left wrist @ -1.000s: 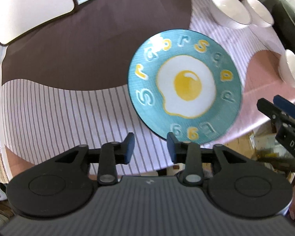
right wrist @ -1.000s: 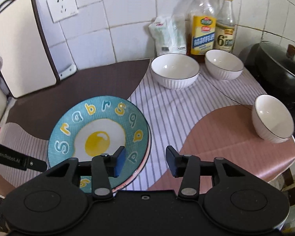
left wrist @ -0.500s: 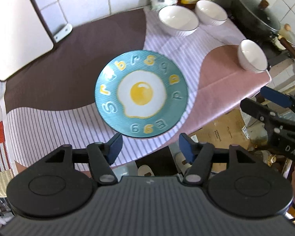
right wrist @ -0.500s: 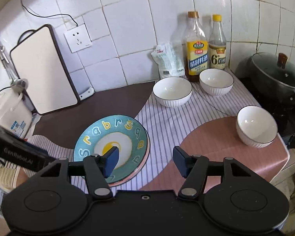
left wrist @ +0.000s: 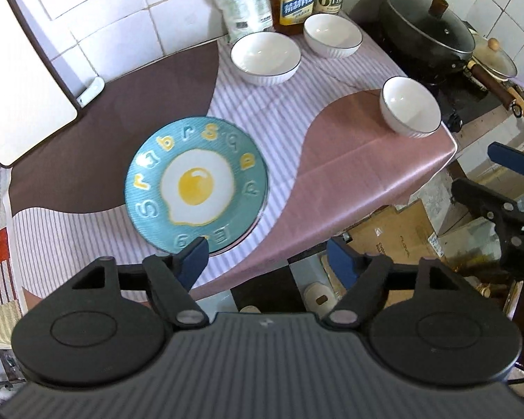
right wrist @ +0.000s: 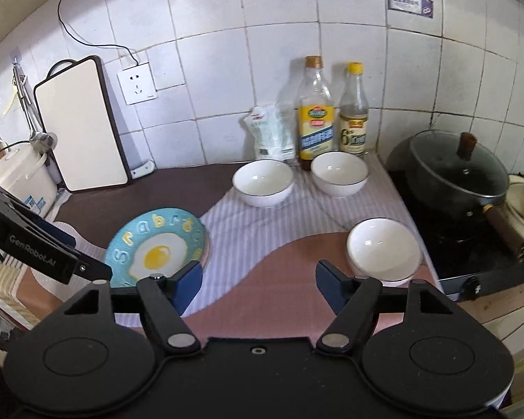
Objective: Organize plates and bowls
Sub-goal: 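Open both tools and pull them back from the blue egg plate, then reach to a white ribbed bowl and grasp its rim with the left tool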
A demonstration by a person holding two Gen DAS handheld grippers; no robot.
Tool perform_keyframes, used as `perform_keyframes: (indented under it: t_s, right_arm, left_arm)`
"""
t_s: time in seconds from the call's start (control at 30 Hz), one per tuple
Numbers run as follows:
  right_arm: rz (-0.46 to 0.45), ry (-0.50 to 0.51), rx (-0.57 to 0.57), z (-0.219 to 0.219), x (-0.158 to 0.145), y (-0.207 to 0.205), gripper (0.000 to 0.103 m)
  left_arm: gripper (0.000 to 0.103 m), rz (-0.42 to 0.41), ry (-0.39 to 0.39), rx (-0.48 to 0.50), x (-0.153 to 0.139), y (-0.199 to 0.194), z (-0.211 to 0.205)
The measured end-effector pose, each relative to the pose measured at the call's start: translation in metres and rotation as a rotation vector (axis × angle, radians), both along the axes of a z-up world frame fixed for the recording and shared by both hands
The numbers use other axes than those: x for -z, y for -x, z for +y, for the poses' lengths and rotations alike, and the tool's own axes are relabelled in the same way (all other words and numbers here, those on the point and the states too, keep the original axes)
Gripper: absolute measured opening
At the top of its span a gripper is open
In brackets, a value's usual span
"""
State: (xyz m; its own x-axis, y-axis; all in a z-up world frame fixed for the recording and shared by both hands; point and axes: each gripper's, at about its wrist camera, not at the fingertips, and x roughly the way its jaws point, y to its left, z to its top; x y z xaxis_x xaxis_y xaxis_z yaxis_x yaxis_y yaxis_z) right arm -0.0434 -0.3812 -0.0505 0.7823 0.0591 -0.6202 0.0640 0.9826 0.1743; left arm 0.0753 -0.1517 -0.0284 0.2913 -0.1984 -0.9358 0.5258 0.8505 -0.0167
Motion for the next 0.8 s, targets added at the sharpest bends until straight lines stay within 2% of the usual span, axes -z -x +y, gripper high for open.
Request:
perform_keyframes:
  t_s: [0.1, 0.17, 0.2, 0.27, 0.3, 0.4, 0.53, 0.7, 0.8]
  right_arm:
    - [-0.017, 0.029, -0.010, -0.020, 0.002, 0.006, 0.077]
    - [-0.036, 0.047, -0.026, -0.034, 0.005, 0.008, 0.077]
    - [-0.043, 0.054, -0.033, -0.040, 0.006, 0.009, 0.077]
    - [-0.064, 0.066, -0.050, -0.054, 0.011, 0.010, 0.082]
    - [-0.069, 0.073, -0.058, -0.059, 0.014, 0.009, 0.092]
    - [-0.095, 0.105, -0.073, -0.080, 0.027, 0.007, 0.095]
    - [-0.056, 0.103, -0.078, -0.111, 0.056, -0.008, 0.095]
    - [-0.016, 0.202, -0.134, -0.128, 0.087, -0.029, 0.095]
    - [0.004, 0.176, -0.128, -0.140, 0.103, -0.040, 0.095]
  left_arm:
    - [0.077, -0.050, 0.021, -0.037, -0.006, 0.005, -0.018]
    - [0.085, -0.087, 0.038, -0.062, -0.012, 0.006, -0.030]
    - [0.085, -0.093, 0.053, -0.068, -0.014, 0.005, -0.037]
    - [0.086, -0.108, 0.070, -0.085, -0.018, 0.003, -0.050]
    - [0.086, -0.111, 0.078, -0.089, -0.018, 0.001, -0.057]
    - [0.089, -0.121, 0.106, -0.094, -0.015, -0.002, -0.078]
    - [0.089, -0.146, 0.099, -0.118, -0.006, -0.010, -0.104]
    - [0.090, -0.181, 0.100, -0.128, 0.003, -0.016, -0.129]
    - [0.093, -0.198, 0.106, -0.117, 0.012, -0.022, -0.143]
